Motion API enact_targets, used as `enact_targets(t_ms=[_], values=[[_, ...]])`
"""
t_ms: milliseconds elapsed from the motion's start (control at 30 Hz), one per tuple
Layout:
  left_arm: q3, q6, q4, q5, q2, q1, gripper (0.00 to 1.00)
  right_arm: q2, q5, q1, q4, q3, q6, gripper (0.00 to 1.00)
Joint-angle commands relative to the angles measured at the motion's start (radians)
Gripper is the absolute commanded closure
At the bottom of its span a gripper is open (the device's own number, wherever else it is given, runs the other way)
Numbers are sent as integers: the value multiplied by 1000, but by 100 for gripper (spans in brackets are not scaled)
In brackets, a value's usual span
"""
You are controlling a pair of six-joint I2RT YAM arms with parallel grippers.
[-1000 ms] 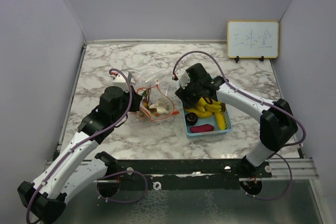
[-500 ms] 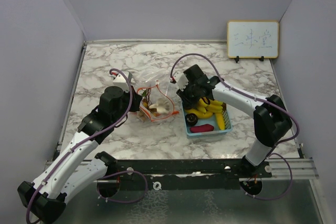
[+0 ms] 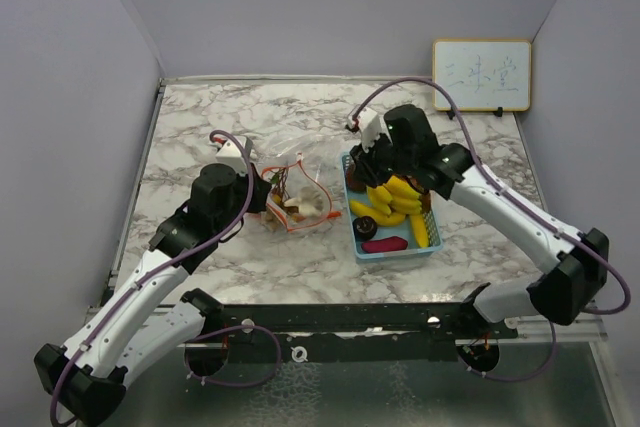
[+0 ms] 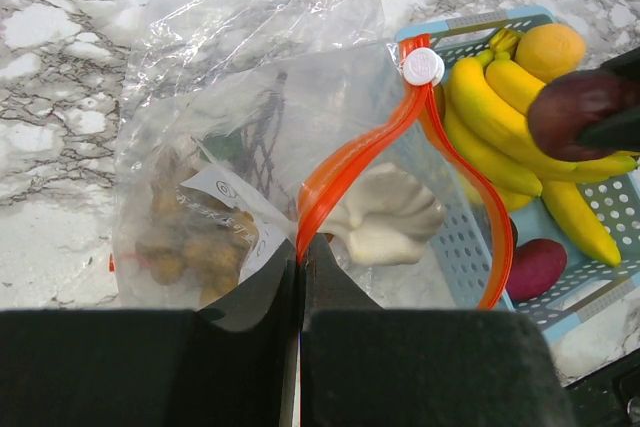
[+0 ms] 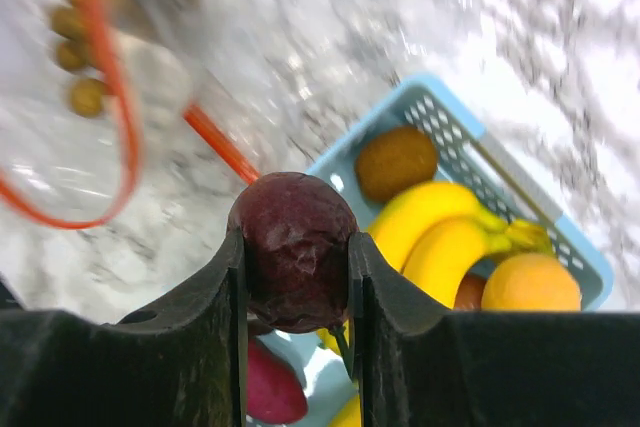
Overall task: Place the food in the zip-top bag and seal the zipper
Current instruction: Pick up the fake fruit from the bin, then place the fake fruit in the zipper food storage bag.
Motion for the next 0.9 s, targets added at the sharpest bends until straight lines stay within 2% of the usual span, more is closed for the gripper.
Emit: enact_targets(t_ms=[0,133,333,400,533,600,667,867], values=[[-4,-7,27,-8,11,1,100,-122,-262,-1,108,18,40,97],[-2,-16,34,1,21,1,100,-149,-510,24,264,-47,101,97],[3,-24,36,10,21,0,100,-3,-554,166,431,-44,162,96],[7,-27,34,12,19,0,100,61,-472,190,495,-34,198,86],[9,-29,27,14,4,1,100,140,-172,193,539,-13,266,61],[13,-30,16,11,-4,0,100,133,-120,193,536,-20,269,49],[13,-26,13,6,-8,1,100,88,-109,193,544,-43,267,31],[5,-26,27,20,5,1,100,-82,-48,193,538,-119,266,17]])
